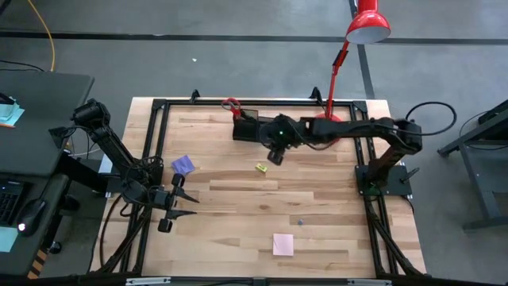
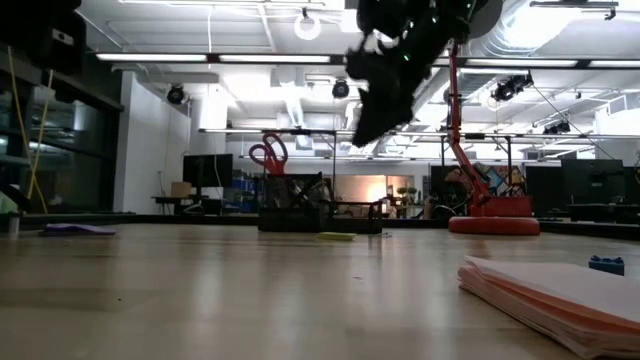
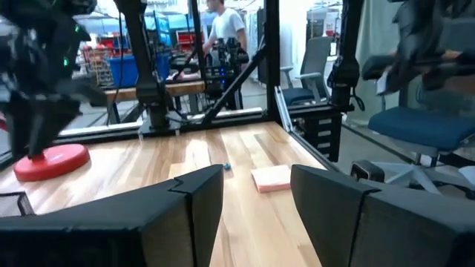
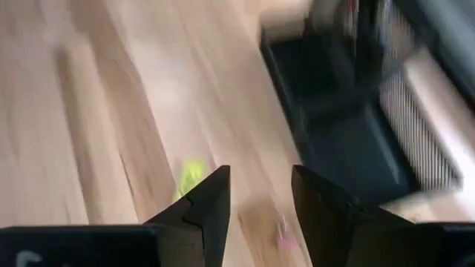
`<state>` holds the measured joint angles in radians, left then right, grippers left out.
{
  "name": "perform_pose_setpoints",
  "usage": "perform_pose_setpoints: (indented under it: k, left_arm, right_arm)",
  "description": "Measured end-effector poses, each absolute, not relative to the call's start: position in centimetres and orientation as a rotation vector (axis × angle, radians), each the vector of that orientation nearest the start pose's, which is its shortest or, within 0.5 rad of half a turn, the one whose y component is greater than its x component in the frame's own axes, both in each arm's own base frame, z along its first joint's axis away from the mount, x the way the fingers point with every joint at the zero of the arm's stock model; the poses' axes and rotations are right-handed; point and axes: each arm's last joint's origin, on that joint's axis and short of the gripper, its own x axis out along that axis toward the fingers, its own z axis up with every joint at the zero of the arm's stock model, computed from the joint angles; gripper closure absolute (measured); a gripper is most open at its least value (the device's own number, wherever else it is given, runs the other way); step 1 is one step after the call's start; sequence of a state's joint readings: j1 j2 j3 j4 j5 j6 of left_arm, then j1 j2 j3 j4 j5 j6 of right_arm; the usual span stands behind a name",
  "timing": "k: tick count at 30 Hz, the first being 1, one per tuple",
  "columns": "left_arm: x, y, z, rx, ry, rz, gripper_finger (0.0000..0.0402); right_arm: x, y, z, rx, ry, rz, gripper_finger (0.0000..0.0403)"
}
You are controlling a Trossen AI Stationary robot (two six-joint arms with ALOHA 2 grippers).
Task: Pick and place office supplies into organizer
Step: Put the pink clip bender into the desk organizer
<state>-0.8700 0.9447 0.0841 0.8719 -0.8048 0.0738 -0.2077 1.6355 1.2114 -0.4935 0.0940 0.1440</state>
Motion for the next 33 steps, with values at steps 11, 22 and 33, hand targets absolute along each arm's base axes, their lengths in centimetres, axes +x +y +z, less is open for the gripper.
perform_pose_setpoints:
  k: [11,22,33]
  left_arm:
    - [11.8,-10.8,17.0,0.067,0.001,-0.069,0.0252]
    - [11.7,-10.7,17.2,0.074,-0.006,-0.067,0.0252]
    - [11.7,-10.7,17.4,0.022,-0.021,-0.058,0.0252]
  right_arm:
    - [31.6,-7.2,21.6,0.306,1.116,-0.239,0.0267]
    - [30.0,-8.2,18.7,0.361,1.172,-0.249,0.0267]
    - [30.6,-8.6,15.9,0.229,1.268,-0.173,0.0267]
